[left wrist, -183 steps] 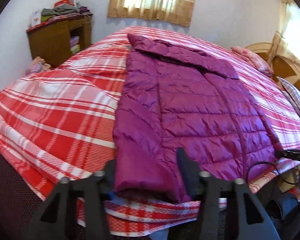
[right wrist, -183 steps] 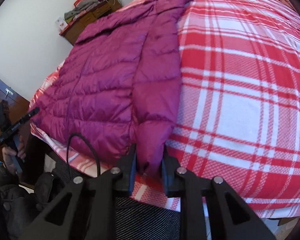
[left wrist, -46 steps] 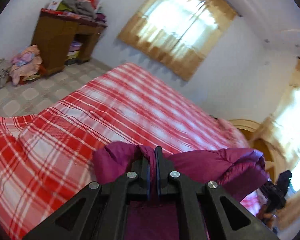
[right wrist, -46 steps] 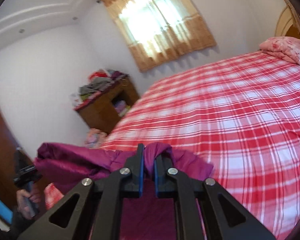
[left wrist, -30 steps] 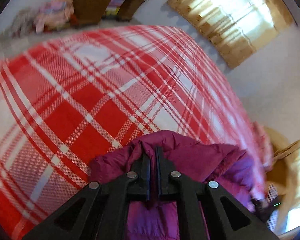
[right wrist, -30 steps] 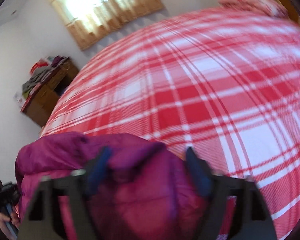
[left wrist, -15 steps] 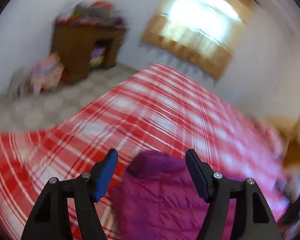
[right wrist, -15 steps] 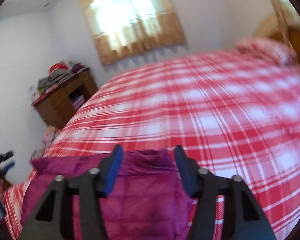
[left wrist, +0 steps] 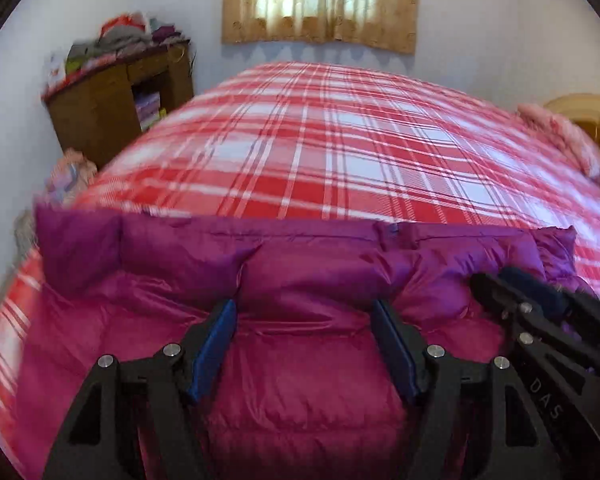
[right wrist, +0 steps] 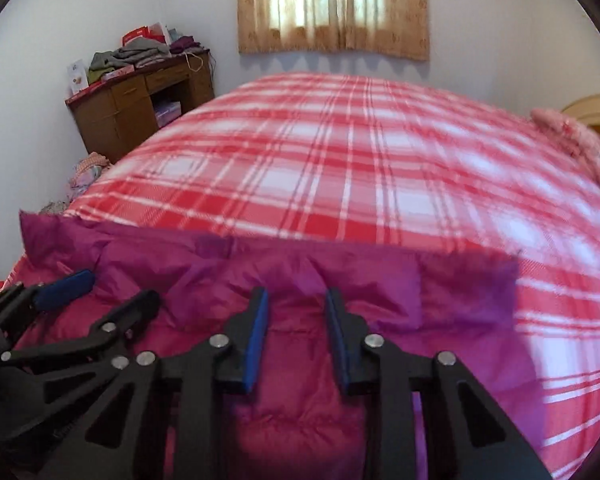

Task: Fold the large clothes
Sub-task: 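Lift the hem with both grippers and fold it toward the collar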

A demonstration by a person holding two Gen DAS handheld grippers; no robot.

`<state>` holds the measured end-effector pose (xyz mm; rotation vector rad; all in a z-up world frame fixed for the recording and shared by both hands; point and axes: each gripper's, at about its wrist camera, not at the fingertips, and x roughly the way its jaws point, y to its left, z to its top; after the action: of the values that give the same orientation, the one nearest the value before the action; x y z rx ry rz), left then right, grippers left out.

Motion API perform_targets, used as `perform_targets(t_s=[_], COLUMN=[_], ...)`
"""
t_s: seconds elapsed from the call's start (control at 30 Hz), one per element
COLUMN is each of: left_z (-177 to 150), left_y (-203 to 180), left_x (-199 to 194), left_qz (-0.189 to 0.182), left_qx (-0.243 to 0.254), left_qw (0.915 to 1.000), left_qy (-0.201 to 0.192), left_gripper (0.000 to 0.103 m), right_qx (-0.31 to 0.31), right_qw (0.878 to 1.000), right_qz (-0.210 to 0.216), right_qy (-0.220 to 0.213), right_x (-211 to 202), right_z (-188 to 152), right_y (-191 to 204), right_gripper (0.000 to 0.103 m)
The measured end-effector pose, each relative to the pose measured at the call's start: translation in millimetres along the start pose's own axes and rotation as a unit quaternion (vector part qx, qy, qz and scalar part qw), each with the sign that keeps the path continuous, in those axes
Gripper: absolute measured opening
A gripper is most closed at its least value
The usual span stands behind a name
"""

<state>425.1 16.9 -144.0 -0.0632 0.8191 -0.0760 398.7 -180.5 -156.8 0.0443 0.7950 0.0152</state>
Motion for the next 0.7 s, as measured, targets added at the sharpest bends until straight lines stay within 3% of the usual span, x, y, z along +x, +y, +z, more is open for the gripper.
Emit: perform_targets(t_s=[0.2, 0.33, 0.63, 0.7], left_z=[-5.5, -5.6, -6.2, -6.2], left_y=[8.2, 4.4, -2.6, -2.2], left_x=[17.1, 24.6, 32.5, 32.4], left_qz=[-0.024, -0.013, 0.014, 0.015], left_qx=[-0.032, -0.034, -0.019, -0.018], left_qw=[0.9992, 0.9993, 0.9997, 0.9997], left_qy=[-0.006, -0.001, 0.006, 0.006], left_gripper=[0.074, 0.074, 0.075, 0.075], right_qx=[0.01, 0.009, 0.013, 0.036], right_qw=[1.0, 1.0, 0.999, 0.998], right_qz=[0.004, 0.014, 0.018, 0.034], right_qy=[-0.001, 0.026, 0.029, 0.025], right_x=[9.6, 21.9, 26.1, 20.5], right_z=[-8.2, -8.2, -8.1, -5.4], right_y=[-2.4, -0.9, -2.3, -12.9], right_gripper=[0.032, 0.032, 0.032, 0.026])
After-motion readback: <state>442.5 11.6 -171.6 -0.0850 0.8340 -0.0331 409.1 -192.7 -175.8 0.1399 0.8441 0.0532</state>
